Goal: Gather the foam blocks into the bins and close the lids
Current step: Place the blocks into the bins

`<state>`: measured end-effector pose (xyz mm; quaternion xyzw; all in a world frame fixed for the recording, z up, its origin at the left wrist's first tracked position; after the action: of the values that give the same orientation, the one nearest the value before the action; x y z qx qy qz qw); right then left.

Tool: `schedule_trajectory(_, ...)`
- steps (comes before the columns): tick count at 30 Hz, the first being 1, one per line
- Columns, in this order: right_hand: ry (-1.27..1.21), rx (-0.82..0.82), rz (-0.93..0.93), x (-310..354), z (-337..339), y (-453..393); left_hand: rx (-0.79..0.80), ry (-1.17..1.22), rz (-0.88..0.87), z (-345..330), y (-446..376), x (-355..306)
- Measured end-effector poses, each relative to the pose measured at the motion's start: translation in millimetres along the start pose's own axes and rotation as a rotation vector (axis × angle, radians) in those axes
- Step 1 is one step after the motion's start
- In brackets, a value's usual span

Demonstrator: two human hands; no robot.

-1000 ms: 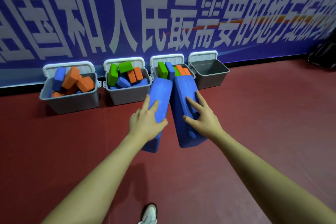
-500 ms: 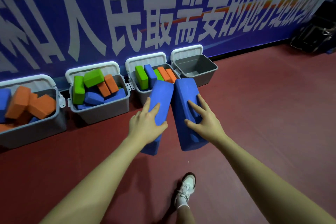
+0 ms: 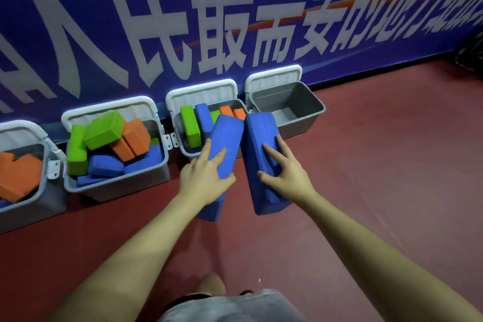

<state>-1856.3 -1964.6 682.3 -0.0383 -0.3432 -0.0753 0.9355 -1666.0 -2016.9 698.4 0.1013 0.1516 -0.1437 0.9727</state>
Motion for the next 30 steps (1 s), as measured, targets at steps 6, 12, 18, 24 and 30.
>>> schedule_trajectory(6,-0.014,0.0,-0.003,-35,3,-116,0.02,-0.006,0.003,-5,-122,-11)
schedule_trajectory(12,-0.018,-0.027,-0.053,-67,14,-248,0.044,0.048,-0.032,1,-267,-21)
schedule_trajectory(18,0.009,-0.023,-0.141,-103,36,-352,0.116,0.051,-0.07,8,-392,-46)
schedule_trajectory(24,0.015,-0.027,-0.226,-172,54,-431,0.164,0.113,-0.093,-18,-495,-94)
schedule_trajectory(30,0.047,0.032,-0.278,-269,62,-514,0.207,0.161,-0.036,-80,-603,-142)
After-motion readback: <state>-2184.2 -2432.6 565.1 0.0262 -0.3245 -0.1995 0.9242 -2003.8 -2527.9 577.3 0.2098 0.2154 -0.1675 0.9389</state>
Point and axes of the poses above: each hand's wrist, its own y-axis away from the middle knuckle, its own z-axis out of the back of the hand, x = y × z, the point moved 9 cm from there along -y, towards the middle knuckle, and after that the axes turned 4 degrees about z, right-handed, at the moved point
